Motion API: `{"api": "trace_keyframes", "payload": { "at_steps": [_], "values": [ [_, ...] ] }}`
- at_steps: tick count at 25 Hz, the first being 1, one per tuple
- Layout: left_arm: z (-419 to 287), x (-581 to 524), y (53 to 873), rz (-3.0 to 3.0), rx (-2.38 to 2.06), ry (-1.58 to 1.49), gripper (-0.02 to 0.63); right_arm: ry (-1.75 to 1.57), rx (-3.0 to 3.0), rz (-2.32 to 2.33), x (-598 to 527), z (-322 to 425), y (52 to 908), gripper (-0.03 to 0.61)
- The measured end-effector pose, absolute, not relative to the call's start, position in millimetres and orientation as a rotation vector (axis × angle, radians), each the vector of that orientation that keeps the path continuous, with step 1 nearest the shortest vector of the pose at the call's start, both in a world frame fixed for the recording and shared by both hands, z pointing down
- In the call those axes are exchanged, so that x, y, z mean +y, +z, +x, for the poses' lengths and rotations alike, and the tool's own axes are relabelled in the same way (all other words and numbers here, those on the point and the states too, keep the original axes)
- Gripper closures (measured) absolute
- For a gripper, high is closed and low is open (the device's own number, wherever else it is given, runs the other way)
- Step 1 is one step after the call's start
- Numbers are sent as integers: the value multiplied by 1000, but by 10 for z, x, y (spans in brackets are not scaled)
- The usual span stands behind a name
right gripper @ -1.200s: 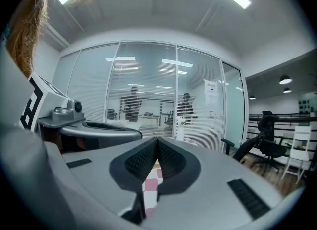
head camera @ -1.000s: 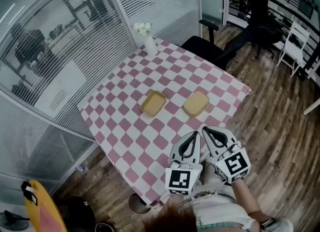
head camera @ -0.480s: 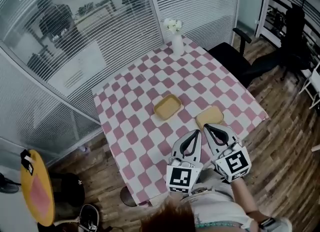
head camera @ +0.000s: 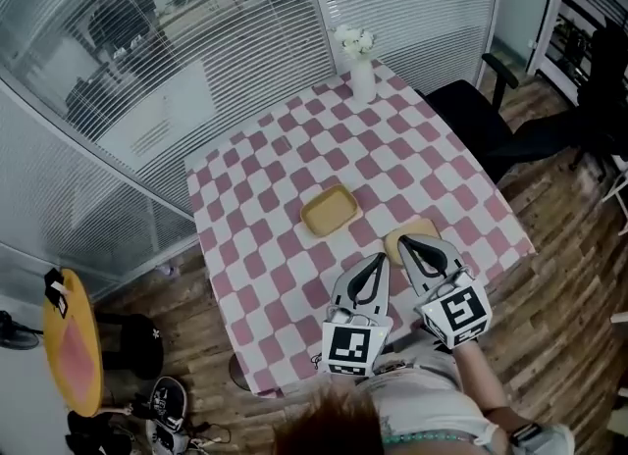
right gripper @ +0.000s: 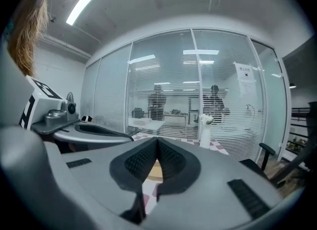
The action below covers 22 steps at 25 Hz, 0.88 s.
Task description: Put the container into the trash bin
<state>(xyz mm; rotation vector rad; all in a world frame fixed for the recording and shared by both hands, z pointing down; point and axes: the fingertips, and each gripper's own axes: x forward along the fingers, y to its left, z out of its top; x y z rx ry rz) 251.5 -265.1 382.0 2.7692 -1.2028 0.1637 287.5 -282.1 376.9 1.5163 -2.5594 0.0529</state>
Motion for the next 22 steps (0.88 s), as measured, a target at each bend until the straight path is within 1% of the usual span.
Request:
{"api": "trace_keyframes", "payload": {
  "at_steps": [7,18,20,22],
  "values": [
    [2468,-2768,3951,2707,-1255,222,607,102,-2505,1415,-3024,2915,4206,584],
    [2308,-2873,4115,2633,-1290,262,607,268,-2290,1185,-3224,2885,5333,584],
    [2279,-2899,4141,2630,-1292,267,607,294,-2260,1155,-3277,2862,5529,580],
    [2247,-2911,4161,2621,-1293,277,607,326,-2220,1121,-3308,2846,5716,561]
  ]
}}
